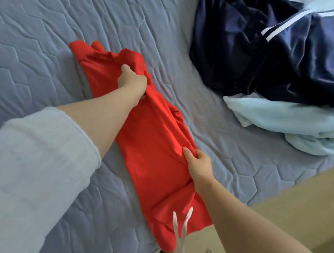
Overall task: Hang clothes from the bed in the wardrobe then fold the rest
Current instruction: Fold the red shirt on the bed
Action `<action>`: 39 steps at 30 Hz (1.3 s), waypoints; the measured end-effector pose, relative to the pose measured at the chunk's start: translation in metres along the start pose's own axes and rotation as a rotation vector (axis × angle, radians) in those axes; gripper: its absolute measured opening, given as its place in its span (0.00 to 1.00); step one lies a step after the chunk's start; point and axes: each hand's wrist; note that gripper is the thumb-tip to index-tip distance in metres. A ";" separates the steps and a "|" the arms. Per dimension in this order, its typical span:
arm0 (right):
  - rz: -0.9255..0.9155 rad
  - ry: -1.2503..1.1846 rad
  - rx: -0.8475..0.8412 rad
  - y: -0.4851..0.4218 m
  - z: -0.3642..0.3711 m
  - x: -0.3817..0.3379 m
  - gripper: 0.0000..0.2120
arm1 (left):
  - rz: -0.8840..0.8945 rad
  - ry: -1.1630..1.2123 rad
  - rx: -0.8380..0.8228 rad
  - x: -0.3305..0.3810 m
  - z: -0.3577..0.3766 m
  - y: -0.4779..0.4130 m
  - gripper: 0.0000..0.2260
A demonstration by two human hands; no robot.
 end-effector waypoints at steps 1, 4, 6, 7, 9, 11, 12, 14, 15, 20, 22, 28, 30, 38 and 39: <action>0.014 0.004 -0.004 -0.003 -0.006 0.001 0.15 | -0.007 0.017 -0.022 0.002 0.008 -0.001 0.14; 0.062 0.054 -0.001 -0.012 -0.021 0.013 0.15 | -0.070 -0.057 -0.133 -0.006 0.027 0.000 0.21; 0.137 0.126 -0.034 -0.012 -0.028 0.024 0.12 | -0.071 -0.154 -0.185 -0.021 0.036 0.009 0.24; 0.182 0.145 -0.055 -0.010 -0.030 0.029 0.08 | -0.045 -0.188 -0.188 -0.029 0.039 0.014 0.24; 0.236 0.158 -0.074 -0.002 -0.034 0.037 0.05 | 0.032 -0.232 -0.174 -0.043 0.042 0.029 0.22; 0.260 0.176 -0.082 0.005 -0.036 0.044 0.06 | 0.091 -0.289 -0.188 -0.060 0.043 0.046 0.21; 0.267 0.189 -0.089 0.009 -0.037 0.047 0.06 | 0.101 -0.320 -0.208 -0.069 0.045 0.054 0.22; 0.293 0.225 -0.104 0.015 -0.038 0.053 0.07 | 0.082 -0.361 -0.250 -0.089 0.048 0.076 0.23; 0.305 0.239 -0.109 0.018 -0.039 0.056 0.07 | 0.057 -0.374 -0.269 -0.100 0.049 0.088 0.23; 0.286 0.270 -0.091 0.033 -0.042 0.071 0.10 | -0.073 -0.461 -0.417 -0.154 0.045 0.149 0.20; 0.261 0.225 -0.051 0.040 -0.041 0.074 0.10 | -0.114 -0.475 -0.465 -0.175 0.040 0.173 0.18; 0.209 0.307 0.008 0.057 -0.051 0.081 0.09 | -0.215 -0.305 -0.453 -0.223 0.035 0.229 0.16; 0.216 0.401 0.005 0.055 -0.060 0.082 0.11 | -0.206 -0.216 -0.389 -0.234 0.037 0.240 0.20; 0.236 0.506 -0.156 0.050 -0.082 0.094 0.09 | -0.465 -0.171 -0.029 -0.254 0.068 0.265 0.18; 0.233 0.506 -0.188 0.049 -0.087 0.096 0.08 | -0.534 -0.137 0.023 -0.254 0.073 0.269 0.23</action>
Point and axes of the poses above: each hand's wrist, its own y-axis away from the middle knuckle, its own z-axis out of the palm, x = y × z, and after that the axes turned 13 degrees about -x, right-handed
